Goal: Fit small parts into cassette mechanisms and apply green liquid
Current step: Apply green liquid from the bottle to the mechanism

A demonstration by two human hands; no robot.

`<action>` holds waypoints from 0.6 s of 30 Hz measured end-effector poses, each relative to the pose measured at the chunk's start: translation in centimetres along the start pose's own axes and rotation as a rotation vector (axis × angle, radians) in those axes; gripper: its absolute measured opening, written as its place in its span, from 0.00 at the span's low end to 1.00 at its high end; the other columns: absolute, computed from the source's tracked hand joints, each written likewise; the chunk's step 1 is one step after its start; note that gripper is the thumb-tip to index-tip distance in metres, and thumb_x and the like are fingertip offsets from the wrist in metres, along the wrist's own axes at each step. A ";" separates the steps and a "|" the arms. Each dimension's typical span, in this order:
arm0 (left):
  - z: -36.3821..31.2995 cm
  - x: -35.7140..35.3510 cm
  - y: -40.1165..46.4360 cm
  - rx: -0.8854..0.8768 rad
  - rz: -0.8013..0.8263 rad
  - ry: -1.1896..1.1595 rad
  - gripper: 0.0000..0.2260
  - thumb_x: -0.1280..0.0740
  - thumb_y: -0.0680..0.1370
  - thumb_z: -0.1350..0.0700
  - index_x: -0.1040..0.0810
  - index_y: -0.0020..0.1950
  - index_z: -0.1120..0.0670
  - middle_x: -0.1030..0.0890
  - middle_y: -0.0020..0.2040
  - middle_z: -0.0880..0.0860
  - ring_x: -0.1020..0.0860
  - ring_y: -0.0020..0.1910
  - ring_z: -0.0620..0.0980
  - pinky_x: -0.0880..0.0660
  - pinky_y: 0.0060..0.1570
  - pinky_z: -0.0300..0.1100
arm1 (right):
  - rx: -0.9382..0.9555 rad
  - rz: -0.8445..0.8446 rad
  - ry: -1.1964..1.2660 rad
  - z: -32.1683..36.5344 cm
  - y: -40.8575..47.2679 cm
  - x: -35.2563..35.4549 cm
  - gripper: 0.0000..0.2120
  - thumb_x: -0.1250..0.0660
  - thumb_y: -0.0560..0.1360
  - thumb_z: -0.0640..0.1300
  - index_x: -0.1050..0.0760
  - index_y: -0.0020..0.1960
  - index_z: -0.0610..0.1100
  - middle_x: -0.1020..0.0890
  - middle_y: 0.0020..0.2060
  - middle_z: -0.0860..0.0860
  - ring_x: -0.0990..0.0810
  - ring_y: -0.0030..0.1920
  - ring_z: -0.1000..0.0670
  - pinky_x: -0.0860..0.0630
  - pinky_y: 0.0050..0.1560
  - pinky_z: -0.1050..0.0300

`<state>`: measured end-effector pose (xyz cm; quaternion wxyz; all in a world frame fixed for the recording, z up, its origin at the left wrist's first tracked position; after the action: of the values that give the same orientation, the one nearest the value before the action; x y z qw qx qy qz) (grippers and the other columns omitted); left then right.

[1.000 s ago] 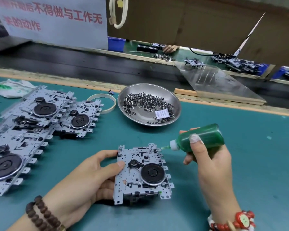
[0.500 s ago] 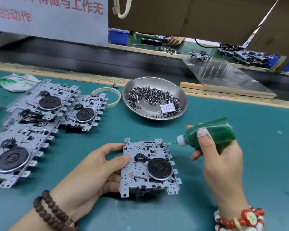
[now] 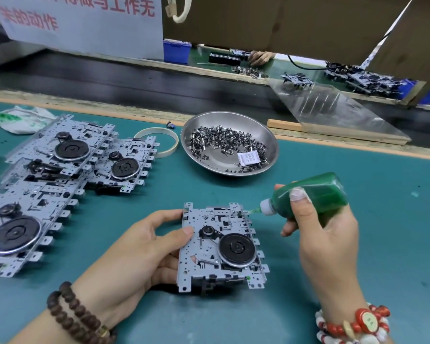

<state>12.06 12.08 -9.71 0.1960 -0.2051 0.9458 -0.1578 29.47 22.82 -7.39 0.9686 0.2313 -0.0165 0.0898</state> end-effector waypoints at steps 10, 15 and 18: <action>0.1 0.0 0.1 -0.001 -0.013 -0.006 0.19 0.33 0.67 0.58 0.25 0.58 0.54 0.17 0.41 0.63 0.23 0.23 0.48 0.26 0.20 0.36 | -0.012 -0.002 -0.015 -0.2 0.0 0.0 0.13 0.36 0.73 0.49 0.27 0.46 0.37 0.15 0.35 0.53 0.22 0.30 0.50 0.26 0.30 0.64; 0.1 0.0 0.1 -0.002 -0.010 -0.009 0.20 0.33 0.67 0.58 0.25 0.59 0.55 0.17 0.42 0.64 0.23 0.23 0.48 0.27 0.19 0.35 | 0.000 0.000 -0.022 0.0 -0.1 0.0 0.14 0.37 0.73 0.48 0.27 0.46 0.36 0.15 0.35 0.54 0.22 0.29 0.51 0.27 0.30 0.65; 0.1 -0.1 0.1 -0.005 -0.010 -0.001 0.21 0.32 0.66 0.57 0.26 0.59 0.54 0.17 0.42 0.64 0.23 0.22 0.48 0.26 0.20 0.35 | 0.010 0.003 -0.031 0.1 0.0 -0.1 0.13 0.37 0.73 0.48 0.27 0.46 0.37 0.15 0.35 0.55 0.23 0.28 0.52 0.27 0.30 0.65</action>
<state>12.12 12.18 -9.76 0.1951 -0.2106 0.9451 -0.1561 29.37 22.74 -7.37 0.9669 0.2376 -0.0315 0.0877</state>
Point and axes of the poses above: each hand's wrist, its own y-axis towards the middle knuckle, its own x-axis out of the back of the hand, z = x × y, the point moved 2 cm from there along y, towards the middle knuckle
